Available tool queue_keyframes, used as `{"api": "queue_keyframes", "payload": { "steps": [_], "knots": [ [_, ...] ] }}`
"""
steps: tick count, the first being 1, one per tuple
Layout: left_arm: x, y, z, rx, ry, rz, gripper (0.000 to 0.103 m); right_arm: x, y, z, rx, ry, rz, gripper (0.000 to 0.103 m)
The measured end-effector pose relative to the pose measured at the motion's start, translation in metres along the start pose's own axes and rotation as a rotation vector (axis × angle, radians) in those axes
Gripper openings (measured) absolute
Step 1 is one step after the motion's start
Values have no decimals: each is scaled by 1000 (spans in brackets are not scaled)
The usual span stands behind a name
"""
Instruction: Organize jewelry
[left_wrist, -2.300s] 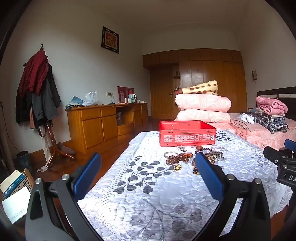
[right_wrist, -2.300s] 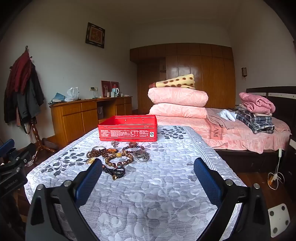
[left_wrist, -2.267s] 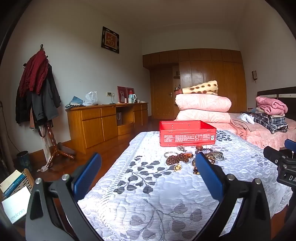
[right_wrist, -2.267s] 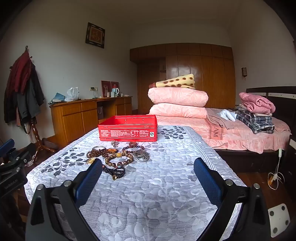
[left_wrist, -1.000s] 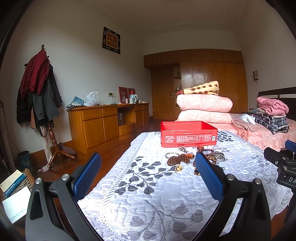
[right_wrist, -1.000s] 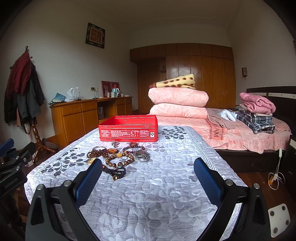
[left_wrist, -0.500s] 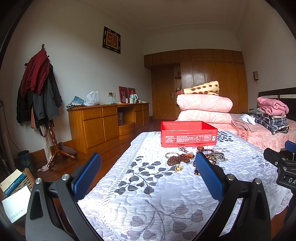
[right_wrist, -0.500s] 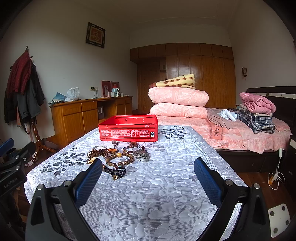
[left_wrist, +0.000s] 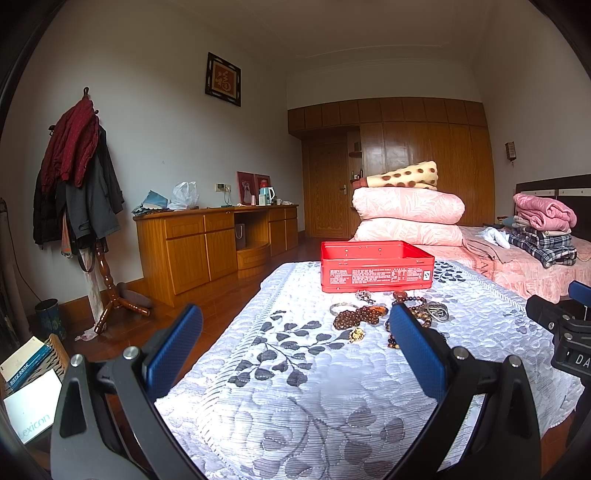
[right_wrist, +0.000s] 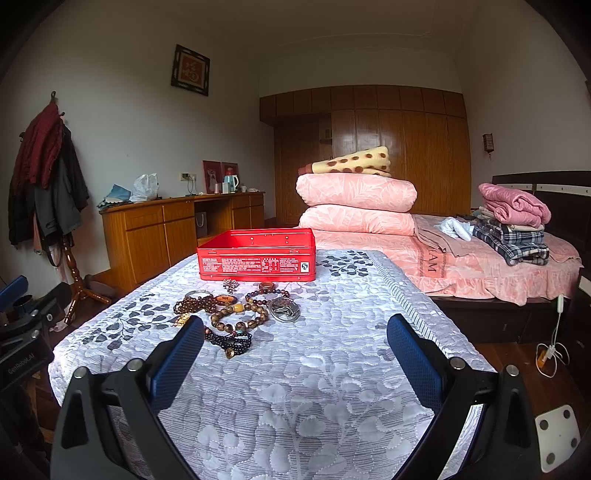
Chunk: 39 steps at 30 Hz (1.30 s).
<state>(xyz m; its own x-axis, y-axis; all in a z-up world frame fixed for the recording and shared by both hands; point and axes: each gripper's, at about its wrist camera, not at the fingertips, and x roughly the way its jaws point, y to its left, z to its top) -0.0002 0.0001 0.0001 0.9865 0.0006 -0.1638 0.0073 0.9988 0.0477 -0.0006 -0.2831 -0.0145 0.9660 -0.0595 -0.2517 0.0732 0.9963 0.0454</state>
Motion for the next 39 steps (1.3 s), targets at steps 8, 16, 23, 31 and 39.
{"api": "queue_keyframes", "payload": {
  "steps": [8, 16, 23, 31, 39],
  "knots": [
    [0, 0, 0, 0, 0, 0, 98, 1, 0, 0, 0, 0, 0, 97],
    [1, 0, 0, 0, 5, -1, 98, 3, 1, -1, -3, 0, -1, 97],
    [11, 1, 3, -5, 22, -3, 98, 9, 6, 0, -10, 10, 7, 97],
    [40, 5, -13, -21, 92, -9, 98, 37, 9, -12, -15, 64, 33, 97],
    [78, 9, -25, -9, 192, -23, 98, 80, 14, -19, 17, 174, 110, 93]
  ]
}}
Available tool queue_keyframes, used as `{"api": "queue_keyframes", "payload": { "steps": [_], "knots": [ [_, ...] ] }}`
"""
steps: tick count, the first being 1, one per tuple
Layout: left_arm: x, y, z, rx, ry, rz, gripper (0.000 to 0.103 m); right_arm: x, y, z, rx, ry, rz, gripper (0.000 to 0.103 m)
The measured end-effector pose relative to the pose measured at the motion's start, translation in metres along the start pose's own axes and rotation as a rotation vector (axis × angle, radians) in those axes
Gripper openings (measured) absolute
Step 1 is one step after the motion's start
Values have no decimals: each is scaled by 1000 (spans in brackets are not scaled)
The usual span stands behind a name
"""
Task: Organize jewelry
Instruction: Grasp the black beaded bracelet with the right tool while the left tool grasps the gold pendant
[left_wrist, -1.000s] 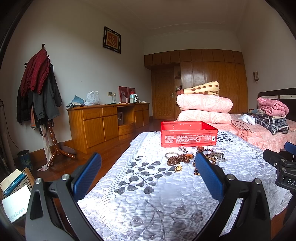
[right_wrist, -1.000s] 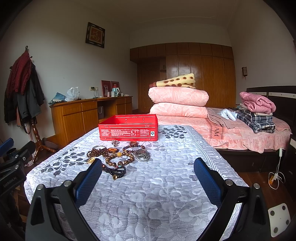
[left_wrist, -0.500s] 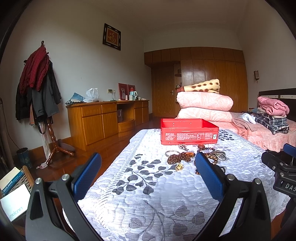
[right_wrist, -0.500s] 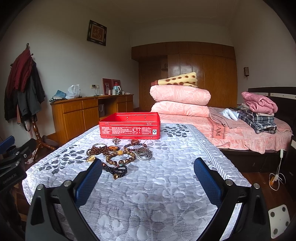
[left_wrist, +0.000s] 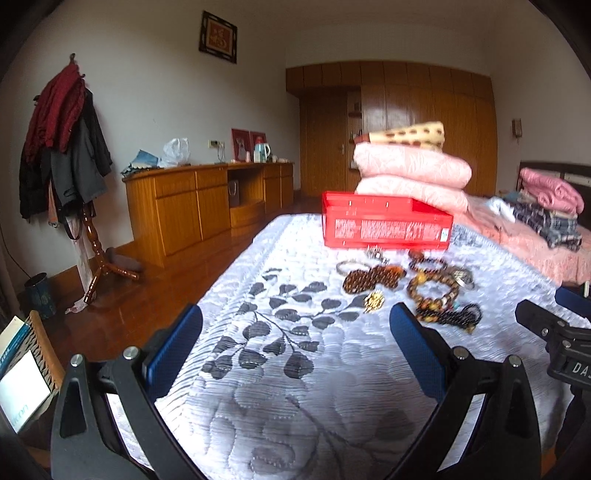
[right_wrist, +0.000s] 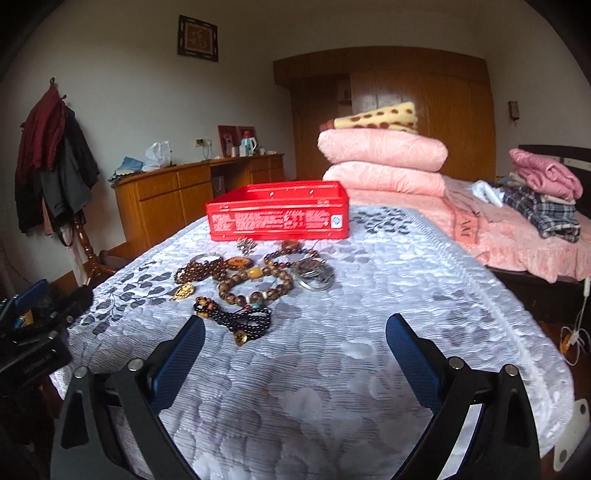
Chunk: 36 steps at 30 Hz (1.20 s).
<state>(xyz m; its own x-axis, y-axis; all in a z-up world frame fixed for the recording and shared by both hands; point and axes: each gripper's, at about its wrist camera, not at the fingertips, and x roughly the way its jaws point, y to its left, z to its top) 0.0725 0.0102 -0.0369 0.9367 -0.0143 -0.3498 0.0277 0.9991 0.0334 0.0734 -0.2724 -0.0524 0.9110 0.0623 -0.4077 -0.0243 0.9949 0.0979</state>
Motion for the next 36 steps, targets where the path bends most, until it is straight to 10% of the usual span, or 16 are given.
{"api": "queue_keyframes", "payload": {
  "steps": [12, 31, 36],
  "knots": [
    [48, 2, 11, -20, 93, -10, 98, 60, 17, 12, -9, 190, 95, 87],
    [73, -13, 27, -19, 178, -83, 98, 83, 30, 17, -75, 307, 114, 29],
    [86, -33, 31, 30, 246, -115, 85, 82, 16, 22, -32, 303, 120, 28]
  ]
}}
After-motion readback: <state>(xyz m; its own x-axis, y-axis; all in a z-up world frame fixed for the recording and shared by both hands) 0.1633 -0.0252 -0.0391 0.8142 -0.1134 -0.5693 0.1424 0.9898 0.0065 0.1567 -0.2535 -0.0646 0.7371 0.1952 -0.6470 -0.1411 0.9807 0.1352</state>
